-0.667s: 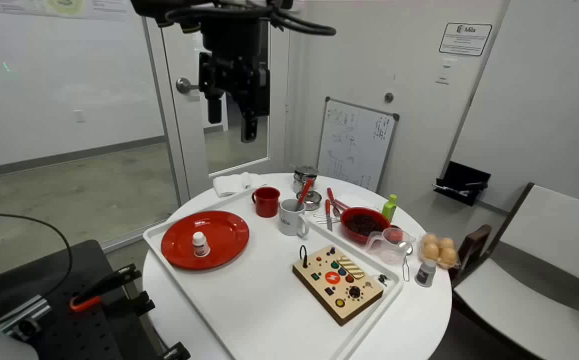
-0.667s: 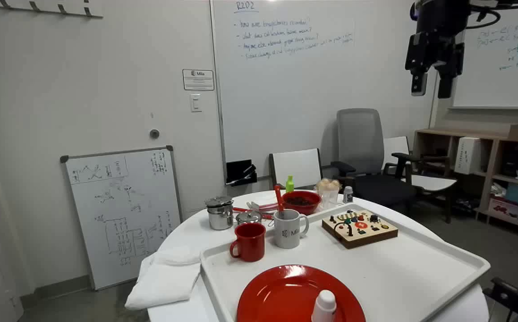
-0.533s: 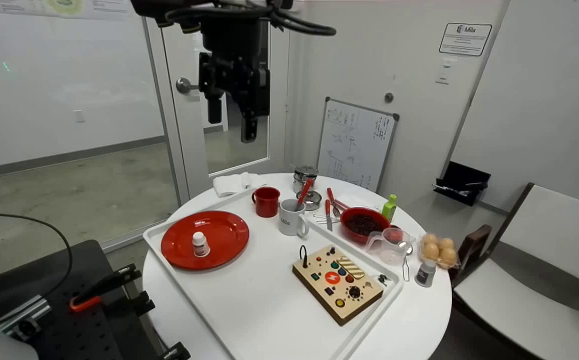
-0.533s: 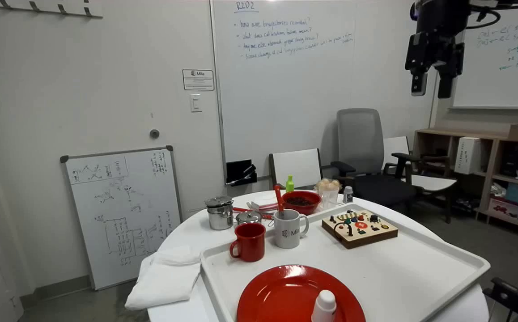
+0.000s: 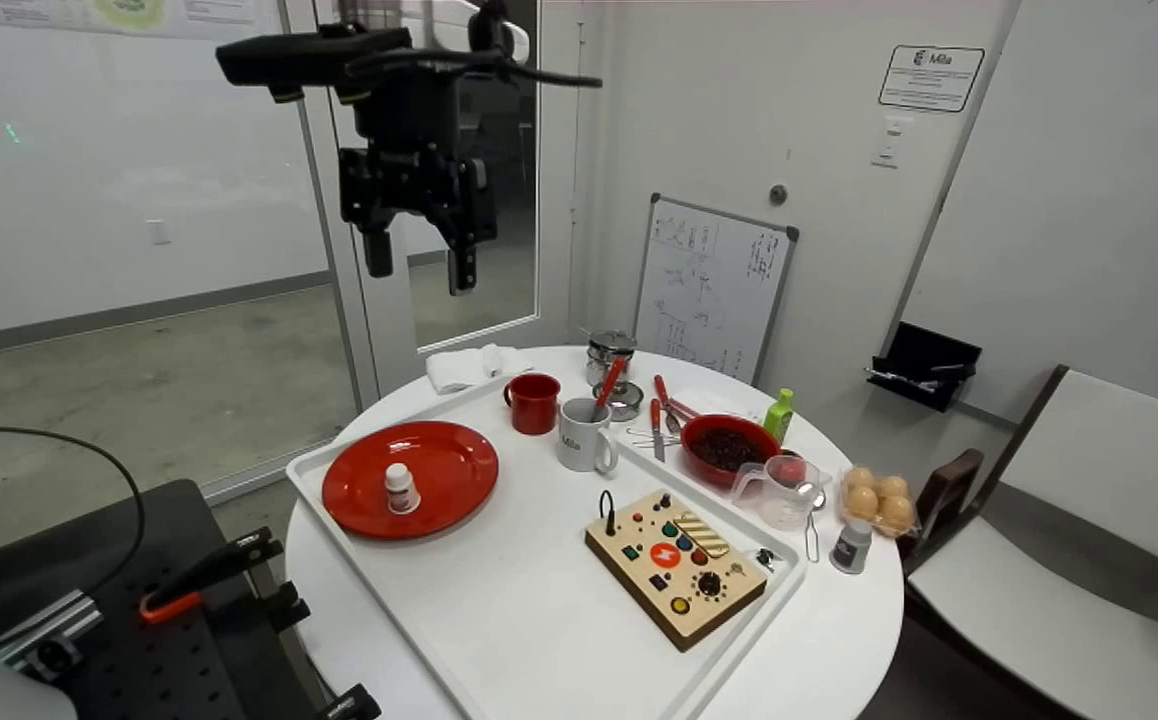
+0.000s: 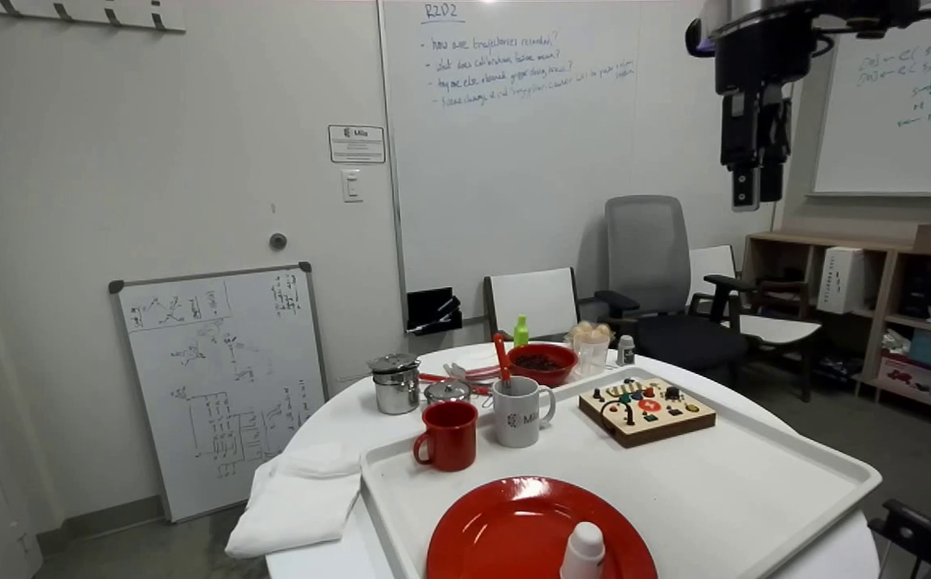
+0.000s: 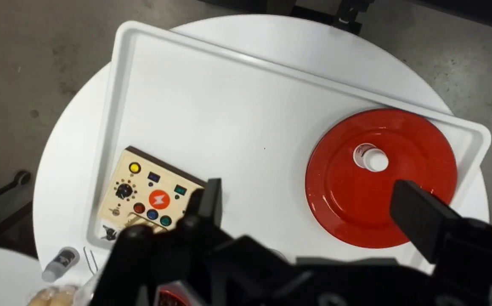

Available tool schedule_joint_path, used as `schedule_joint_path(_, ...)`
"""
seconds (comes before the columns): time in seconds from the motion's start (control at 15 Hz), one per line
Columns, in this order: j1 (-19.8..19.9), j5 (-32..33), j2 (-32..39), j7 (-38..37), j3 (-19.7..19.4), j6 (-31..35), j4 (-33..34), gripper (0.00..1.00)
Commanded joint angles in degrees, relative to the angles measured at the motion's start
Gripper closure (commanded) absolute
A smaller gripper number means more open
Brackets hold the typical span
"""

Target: Remove the shaker from the red plate and put it inside the red mug

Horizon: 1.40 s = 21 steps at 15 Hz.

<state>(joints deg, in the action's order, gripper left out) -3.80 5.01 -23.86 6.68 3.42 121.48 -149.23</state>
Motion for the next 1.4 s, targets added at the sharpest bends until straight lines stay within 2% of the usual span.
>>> schedule_joint_path(0.0, -0.8, 6.1, 5.9, -2.0, 3.5, 10.1, 0.5, 0.0)
schedule_joint_path(0.13, -1.8, 6.2, 9.2, -2.3, 4.5, 13.2, 1.3, 0.0)
schedule_joint_path(0.27, -2.0, 7.2, 12.6, -3.0, 5.6, 12.6, 2.7, 0.0)
schedule_joint_path(0.33, -2.2, 5.6, 8.5, -1.7, 4.5, 11.9, 0.3, 0.0)
schedule_joint_path(0.8, -2.7, 4.4, 9.8, -0.3, 4.0, 12.6, 0.6, 0.0)
schedule_joint_path(0.93, -3.7, 7.2, 11.9, -2.2, 6.3, 17.8, 0.9, 0.0)
schedule_joint_path(1.13, -5.6, 8.8, 19.5, -5.0, 9.5, 26.6, 3.4, 0.0)
schedule_joint_path(1.33, -7.1, 11.9, 26.6, -7.6, 11.6, 31.2, 5.8, 0.0)
